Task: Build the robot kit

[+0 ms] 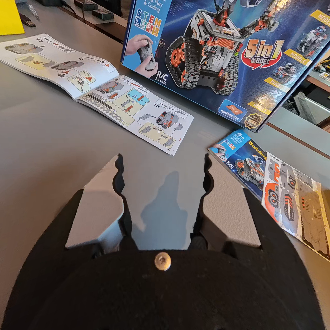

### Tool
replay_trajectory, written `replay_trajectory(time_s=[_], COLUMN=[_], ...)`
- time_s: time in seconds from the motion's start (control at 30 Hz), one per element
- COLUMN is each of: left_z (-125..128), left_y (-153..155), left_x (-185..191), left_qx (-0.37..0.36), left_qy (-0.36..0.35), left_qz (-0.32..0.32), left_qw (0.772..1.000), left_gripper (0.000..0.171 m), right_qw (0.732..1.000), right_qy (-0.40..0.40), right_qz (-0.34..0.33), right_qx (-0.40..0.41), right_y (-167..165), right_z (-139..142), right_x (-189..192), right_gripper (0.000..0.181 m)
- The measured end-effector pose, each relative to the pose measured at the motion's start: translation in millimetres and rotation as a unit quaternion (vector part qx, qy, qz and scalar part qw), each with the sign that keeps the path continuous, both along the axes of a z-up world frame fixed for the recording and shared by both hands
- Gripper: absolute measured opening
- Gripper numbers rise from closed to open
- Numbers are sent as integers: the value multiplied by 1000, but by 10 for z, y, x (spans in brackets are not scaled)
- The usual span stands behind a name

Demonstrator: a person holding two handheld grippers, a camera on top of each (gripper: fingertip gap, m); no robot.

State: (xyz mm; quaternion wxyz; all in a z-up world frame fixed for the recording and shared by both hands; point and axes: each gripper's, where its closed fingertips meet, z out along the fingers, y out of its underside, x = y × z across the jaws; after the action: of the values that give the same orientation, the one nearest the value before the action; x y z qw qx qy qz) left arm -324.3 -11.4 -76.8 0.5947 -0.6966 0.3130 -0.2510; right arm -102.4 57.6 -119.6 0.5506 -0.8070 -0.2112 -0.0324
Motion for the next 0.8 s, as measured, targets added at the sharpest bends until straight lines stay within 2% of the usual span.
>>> replay_trajectory(time_s=[0.17, 0.3, 0.4, 0.47, 0.57, 0.7, 0.8], left_z=[80, 151, -20, -164, -367, -472, -458], left_y=[-83, -136, -144, -120, -38, -19, 49], left_x=[-52, 70, 153, 176, 119, 115, -23], left_qx=[-25, -78, -106, -126, -148, -169, -151], left_qy=[15, -16, 11, 40, 86, 85, 104], left_qz=[61, 80, 112, 133, 163, 158, 184], left_qw=[998, 994, 988, 982, 972, 969, 966], left_gripper=[100, 103, 106, 105, 95, 73, 67], right_qw=[999, 998, 993, 991, 985, 976, 972], right_qy=[16, 27, 45, 21, -26, -60, -61], right_qz=[23, 57, 105, 127, 155, 198, 219], right_qx=[-19, -14, 1, 23, 72, 71, 53], right_y=[-23, 3, 67, 168, 368, 443, 415], right_z=[-40, 63, 261, 372, 458, 274, 91], right_x=[-106, -239, -393, -427, -431, -457, -445], right_gripper=[89, 89, 88, 88, 88, 87, 85])
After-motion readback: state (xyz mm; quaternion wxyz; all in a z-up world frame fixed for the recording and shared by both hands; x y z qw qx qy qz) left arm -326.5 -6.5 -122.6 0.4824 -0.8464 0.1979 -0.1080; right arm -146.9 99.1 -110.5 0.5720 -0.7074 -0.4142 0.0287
